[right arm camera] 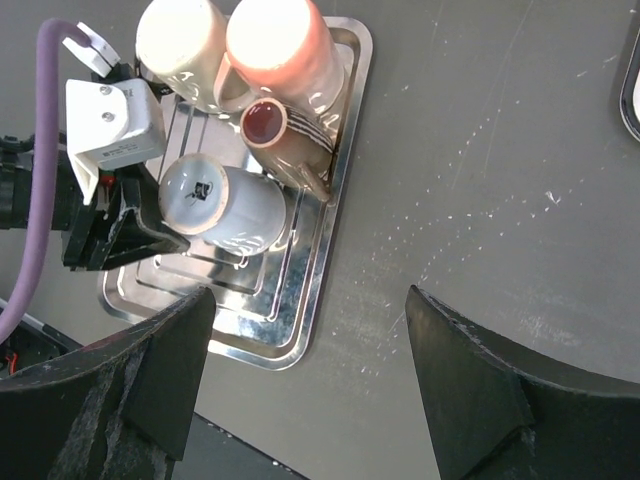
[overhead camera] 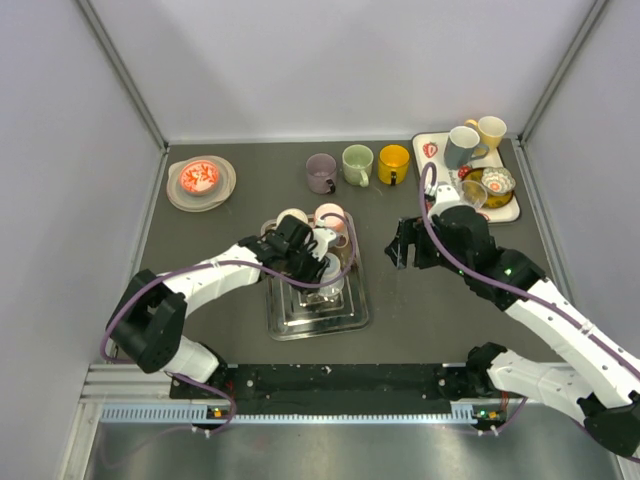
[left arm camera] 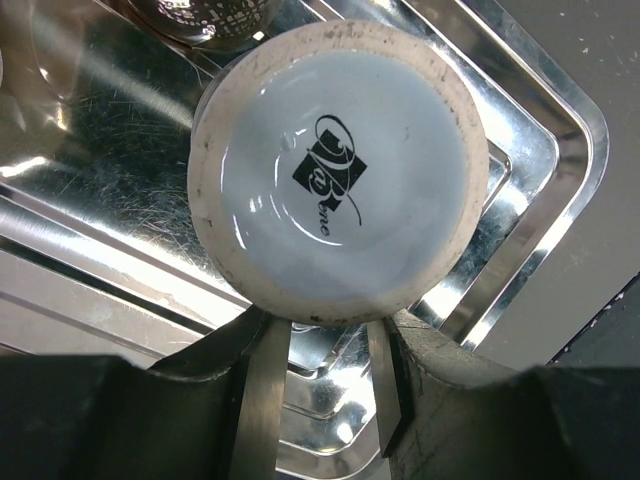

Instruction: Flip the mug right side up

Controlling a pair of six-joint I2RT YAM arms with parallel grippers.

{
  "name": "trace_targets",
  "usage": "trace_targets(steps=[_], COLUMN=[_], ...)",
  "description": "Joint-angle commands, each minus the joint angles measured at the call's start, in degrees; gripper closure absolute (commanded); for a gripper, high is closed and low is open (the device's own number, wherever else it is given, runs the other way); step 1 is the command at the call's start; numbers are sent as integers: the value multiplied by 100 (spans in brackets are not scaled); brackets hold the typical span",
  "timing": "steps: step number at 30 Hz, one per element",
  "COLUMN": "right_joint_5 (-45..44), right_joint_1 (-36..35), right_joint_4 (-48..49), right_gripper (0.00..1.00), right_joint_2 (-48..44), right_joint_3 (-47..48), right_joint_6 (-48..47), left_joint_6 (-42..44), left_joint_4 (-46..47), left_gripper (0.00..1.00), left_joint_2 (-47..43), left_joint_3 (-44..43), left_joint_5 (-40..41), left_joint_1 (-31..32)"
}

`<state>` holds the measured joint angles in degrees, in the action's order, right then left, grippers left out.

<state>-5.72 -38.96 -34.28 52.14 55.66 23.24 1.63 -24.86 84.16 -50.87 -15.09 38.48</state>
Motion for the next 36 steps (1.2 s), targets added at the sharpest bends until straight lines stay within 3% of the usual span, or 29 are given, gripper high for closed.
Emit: trace_targets(steps=[1, 4, 12, 20, 31, 34, 36], right_joint_5=[53, 62, 62, 211, 879, 1125, 1265], right_joint_1=[-50, -50, -50, -50, -59, -59, -50], right_joint_4=[106, 115, 115, 89, -53, 245, 413], right_gripper=[23, 23, 23, 23, 24, 24, 24], right_joint_2=[-125, -125, -143, -230, -529, -880, -1204], right_joint_3=[-73, -99, -134, -126, -362, -590, -714], right_joint_6=[84, 84, 101, 136, 163, 276, 373], left_joint_6=[-5, -48, -101, -154, -593, -979, -1322], left_joint_4=[297, 420, 509, 210, -608, -196, 550], left_gripper=[60, 65, 100, 100, 100, 100, 100], left_joint_2=[56, 92, 66, -444, -1981, -2640, -3113], left_joint_3=[-213, -134, -28, 7, 130, 218, 401], left_joint_5=[50, -20, 15, 59, 323, 113, -98], left_joint_1=[37, 46, 89, 370, 1056, 1065, 1065])
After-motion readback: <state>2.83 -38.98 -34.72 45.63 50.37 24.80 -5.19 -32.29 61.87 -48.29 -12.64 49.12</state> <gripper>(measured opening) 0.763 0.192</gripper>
